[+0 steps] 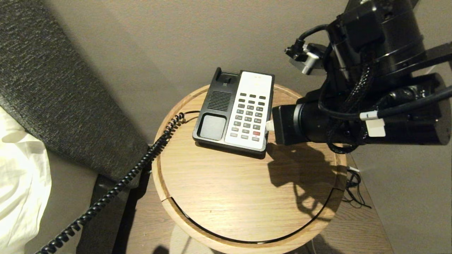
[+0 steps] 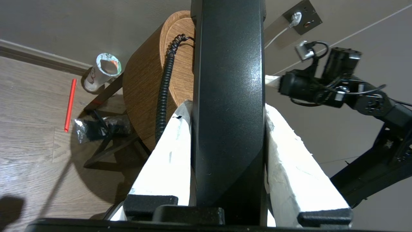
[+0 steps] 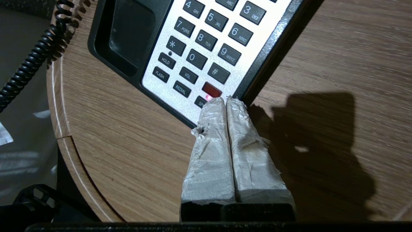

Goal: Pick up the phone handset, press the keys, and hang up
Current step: Dial the number, then put the handset back

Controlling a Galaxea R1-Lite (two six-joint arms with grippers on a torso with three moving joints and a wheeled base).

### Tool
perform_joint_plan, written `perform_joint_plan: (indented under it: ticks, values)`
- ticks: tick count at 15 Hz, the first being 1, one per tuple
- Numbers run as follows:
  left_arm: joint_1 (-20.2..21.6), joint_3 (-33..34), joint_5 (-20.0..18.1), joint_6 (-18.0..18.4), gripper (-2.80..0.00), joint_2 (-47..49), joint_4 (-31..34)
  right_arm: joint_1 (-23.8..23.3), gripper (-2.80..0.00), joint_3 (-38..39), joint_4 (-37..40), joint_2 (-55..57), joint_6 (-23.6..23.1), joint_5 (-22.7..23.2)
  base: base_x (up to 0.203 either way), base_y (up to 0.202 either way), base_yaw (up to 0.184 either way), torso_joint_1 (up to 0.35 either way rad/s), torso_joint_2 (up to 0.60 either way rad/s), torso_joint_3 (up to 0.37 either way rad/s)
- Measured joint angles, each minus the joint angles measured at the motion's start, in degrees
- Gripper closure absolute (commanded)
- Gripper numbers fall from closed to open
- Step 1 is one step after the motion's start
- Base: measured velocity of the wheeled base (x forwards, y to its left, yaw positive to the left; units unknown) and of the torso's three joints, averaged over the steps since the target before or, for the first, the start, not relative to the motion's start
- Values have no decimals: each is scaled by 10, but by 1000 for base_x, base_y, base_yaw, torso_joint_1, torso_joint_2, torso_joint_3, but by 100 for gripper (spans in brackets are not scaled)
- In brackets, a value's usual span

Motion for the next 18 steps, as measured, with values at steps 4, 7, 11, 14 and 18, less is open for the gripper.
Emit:
perform_joint_plan:
  ticks: [4,7,11,14,18]
  values:
    - [0,3,0,7,0,2,-1,-2,0,29,4,-53,11,-4,0,0,0,0,0,0]
    - [-14,27,-1,44,0,18,0,-13,0,50,24,-124,56,-19,0,0,0,0,0,0]
    - [-22,-5,-22,112,0,106,1,-34,0,64,40,-242,135,-20,0,0,0,0,0,0]
    - [-23,-82,-28,136,0,224,1,-41,0,79,72,-343,212,-19,0,0,0,0,0,0]
    - [-24,-213,-9,179,0,404,-2,-44,0,95,154,-476,249,-18,0,0,0,0,0,0]
